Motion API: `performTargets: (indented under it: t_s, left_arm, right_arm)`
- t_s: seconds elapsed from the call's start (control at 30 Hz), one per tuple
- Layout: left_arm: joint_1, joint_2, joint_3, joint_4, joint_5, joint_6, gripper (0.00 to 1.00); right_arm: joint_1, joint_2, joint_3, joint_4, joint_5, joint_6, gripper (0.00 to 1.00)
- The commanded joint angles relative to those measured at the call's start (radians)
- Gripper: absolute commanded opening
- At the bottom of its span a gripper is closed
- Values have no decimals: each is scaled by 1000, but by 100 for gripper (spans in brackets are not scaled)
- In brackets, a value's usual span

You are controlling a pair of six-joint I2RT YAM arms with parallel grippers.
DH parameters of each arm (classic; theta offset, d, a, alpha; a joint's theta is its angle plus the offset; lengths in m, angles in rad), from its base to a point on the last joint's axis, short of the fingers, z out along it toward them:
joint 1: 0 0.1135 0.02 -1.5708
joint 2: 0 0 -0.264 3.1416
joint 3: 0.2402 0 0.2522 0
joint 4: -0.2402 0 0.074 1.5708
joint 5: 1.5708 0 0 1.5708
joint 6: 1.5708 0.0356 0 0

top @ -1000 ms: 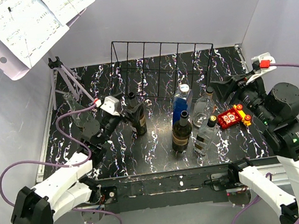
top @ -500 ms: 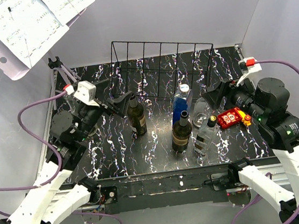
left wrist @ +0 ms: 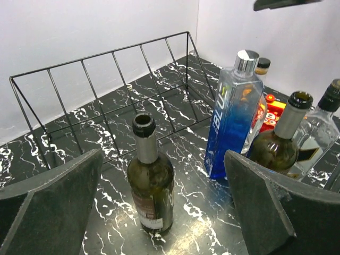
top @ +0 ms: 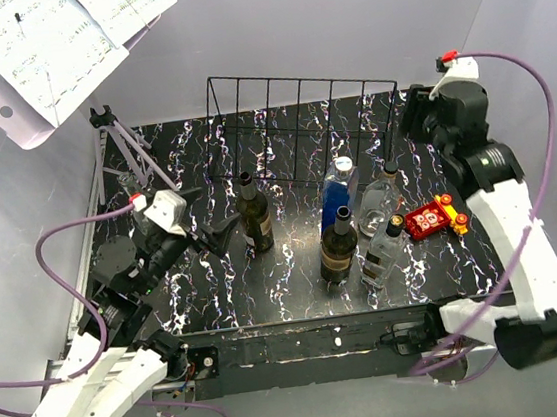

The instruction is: Take the wine bottle off the wine rack

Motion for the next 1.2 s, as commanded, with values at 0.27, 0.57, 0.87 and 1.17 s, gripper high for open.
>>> performTargets:
  t_s: [0.27, 0.57, 0.87, 1.17]
  left_arm:
    - [-2, -231, -174, 107, -65, 83, 98]
    - [-2, -251, -175, 106, -62, 102, 98]
    - [-2, -251, -179, 109, -95, 120, 98]
    - [-2, -242, -185, 109, -158, 125, 98]
  right_arm:
    - [-296, 430, 86, 208, -338, -66, 59]
    - [-396, 725, 286, 127, -610, -85, 58]
    - [-410, 918, 385, 158, -785, -74, 53]
    - [-408, 1045, 484, 318, -748, 39, 10]
